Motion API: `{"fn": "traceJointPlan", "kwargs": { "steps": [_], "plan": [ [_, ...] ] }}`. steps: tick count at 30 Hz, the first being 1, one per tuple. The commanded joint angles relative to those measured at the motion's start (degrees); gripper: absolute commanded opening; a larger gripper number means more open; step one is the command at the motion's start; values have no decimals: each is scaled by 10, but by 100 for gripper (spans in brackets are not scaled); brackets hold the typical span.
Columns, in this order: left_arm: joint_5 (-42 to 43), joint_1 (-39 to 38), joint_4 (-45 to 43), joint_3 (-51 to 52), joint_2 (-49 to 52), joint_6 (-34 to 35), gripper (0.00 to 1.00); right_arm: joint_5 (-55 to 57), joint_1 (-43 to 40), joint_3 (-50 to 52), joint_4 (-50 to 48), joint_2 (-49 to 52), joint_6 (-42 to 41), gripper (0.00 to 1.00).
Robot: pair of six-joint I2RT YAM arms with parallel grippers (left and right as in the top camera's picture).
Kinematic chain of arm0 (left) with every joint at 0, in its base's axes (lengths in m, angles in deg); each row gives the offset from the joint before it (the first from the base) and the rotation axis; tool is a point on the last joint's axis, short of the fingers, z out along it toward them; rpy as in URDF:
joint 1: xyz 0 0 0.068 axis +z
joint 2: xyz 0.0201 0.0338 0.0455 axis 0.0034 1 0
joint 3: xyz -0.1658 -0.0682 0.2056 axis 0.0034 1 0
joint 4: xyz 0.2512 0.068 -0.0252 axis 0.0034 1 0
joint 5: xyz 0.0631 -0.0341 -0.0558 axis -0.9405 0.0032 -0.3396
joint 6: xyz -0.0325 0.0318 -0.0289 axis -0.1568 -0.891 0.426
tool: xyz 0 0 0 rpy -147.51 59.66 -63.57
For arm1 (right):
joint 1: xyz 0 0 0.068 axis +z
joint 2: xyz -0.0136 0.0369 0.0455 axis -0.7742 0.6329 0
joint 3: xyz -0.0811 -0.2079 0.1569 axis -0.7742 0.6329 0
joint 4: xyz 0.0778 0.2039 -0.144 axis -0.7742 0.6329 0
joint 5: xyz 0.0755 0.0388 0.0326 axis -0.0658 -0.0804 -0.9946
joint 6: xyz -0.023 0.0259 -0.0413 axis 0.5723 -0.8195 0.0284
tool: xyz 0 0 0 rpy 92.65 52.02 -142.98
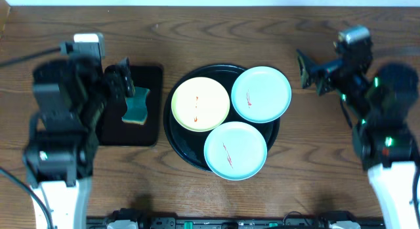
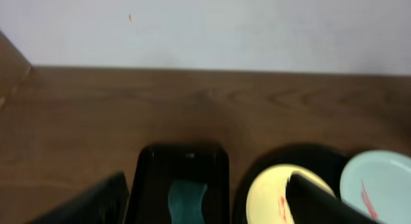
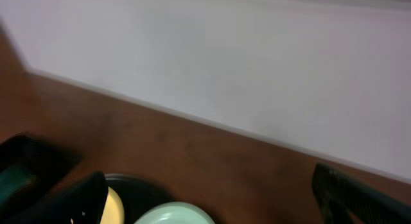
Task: Clean dirty plates on tray and stack at the side
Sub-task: 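Move the right gripper to the yellow plate rim and grasp it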
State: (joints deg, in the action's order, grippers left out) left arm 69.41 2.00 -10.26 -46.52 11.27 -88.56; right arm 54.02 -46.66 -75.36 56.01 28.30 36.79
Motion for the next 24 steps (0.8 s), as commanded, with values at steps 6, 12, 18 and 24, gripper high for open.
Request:
{"fn": "traceJointPlan", "kwargs": {
  "steps": [6,12,18,24],
  "plan": [
    [58,-1,160,-159,170,3,79,-114,12,-209,201,150,2,99],
    [116,-1,157,-160,254,5,79,-153,35,-251,261,201,2,99],
    [117,-1,158,-159,314,5,79,-155,36,-251,255,227,-24,99],
    [116,-1,160,-159,334,5,79,-95,70,-250,217,308,-143,99]
  ]
}}
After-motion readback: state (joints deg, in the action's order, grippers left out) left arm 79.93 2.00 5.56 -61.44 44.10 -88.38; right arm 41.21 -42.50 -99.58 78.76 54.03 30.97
